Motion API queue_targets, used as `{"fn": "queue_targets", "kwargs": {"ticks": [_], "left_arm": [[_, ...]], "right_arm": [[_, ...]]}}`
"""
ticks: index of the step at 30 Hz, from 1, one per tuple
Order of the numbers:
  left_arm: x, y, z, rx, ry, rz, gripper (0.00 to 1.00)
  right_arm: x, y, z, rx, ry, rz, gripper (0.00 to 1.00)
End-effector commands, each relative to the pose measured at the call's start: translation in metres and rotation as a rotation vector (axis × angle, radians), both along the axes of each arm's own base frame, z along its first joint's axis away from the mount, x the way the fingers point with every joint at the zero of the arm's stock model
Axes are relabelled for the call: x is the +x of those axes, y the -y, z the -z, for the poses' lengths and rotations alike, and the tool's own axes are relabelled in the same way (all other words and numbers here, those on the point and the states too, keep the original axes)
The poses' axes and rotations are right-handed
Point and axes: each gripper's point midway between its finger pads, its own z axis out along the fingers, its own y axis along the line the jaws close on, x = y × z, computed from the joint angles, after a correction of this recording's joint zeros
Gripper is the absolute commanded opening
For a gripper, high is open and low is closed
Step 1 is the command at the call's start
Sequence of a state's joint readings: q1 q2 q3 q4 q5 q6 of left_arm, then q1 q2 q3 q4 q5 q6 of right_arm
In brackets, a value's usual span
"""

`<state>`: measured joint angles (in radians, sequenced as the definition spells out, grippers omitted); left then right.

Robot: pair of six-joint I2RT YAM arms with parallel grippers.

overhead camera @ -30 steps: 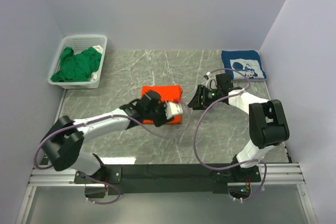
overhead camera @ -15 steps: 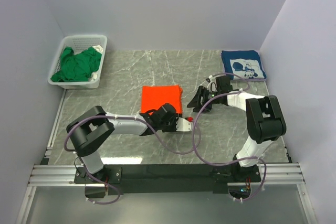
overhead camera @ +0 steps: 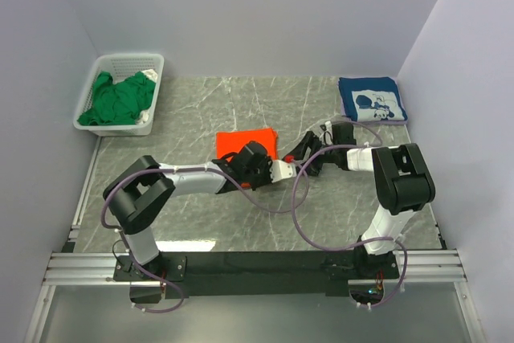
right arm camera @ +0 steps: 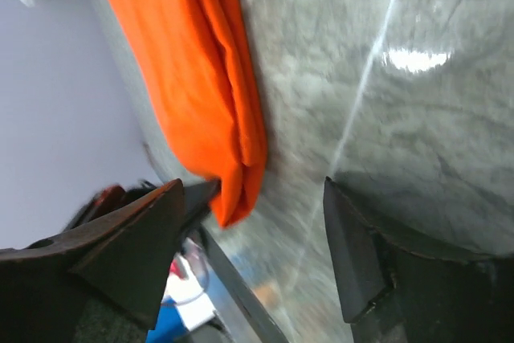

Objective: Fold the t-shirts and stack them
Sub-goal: Neatly place the folded tshirt to the corner

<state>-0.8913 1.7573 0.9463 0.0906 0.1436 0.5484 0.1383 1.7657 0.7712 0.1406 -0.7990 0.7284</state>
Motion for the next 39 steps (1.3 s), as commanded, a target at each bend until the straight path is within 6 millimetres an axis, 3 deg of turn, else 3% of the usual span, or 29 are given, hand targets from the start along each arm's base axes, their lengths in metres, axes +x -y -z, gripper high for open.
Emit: {"fn": "queue_targets", "kwargs": {"ticks": [1,8,16,21,29,33,36,37,39], "left_arm": [[-0.003,0.02,-0.048,-0.149,-0.053,0.017,0.01],[0.003,0.029,-0.068,-0.203,-0.103,0.001,0.01],[0.009,0.038,-0.068,-0.215,-0.128,-0.011,0.01],[0.012,0.043,-0.069,-0.223,-0.136,-0.012,0.01],[0.015,0.046,-0.069,-0.233,-0.146,-0.016,0.01],[0.02,0.046,-0.071,-0.242,-0.147,-0.026,0.01],[0.022,0.046,-0.072,-0.248,-0.154,-0.031,0.01],[0.022,0.044,-0.072,-0.246,-0.16,-0.035,0.01],[0.024,0.044,-0.081,-0.266,-0.163,-0.049,0.11]], "right_arm": [[0.031,-0.002,-0.02,0.085,0.063,0.127,0.79],[0.033,-0.013,-0.006,0.113,-0.041,0.2,0.8],[0.046,-0.039,-0.003,0.122,-0.037,0.233,0.8],[0.055,-0.055,-0.001,0.118,-0.024,0.247,0.73],[0.065,-0.061,0.014,0.083,-0.028,0.273,0.63],[0.066,-0.064,0.018,0.075,-0.033,0.269,0.52],[0.07,-0.064,0.017,0.052,-0.006,0.256,0.38],[0.072,-0.062,0.017,0.036,0.026,0.24,0.21],[0.081,-0.059,0.008,0.004,0.068,0.224,0.05]]}}
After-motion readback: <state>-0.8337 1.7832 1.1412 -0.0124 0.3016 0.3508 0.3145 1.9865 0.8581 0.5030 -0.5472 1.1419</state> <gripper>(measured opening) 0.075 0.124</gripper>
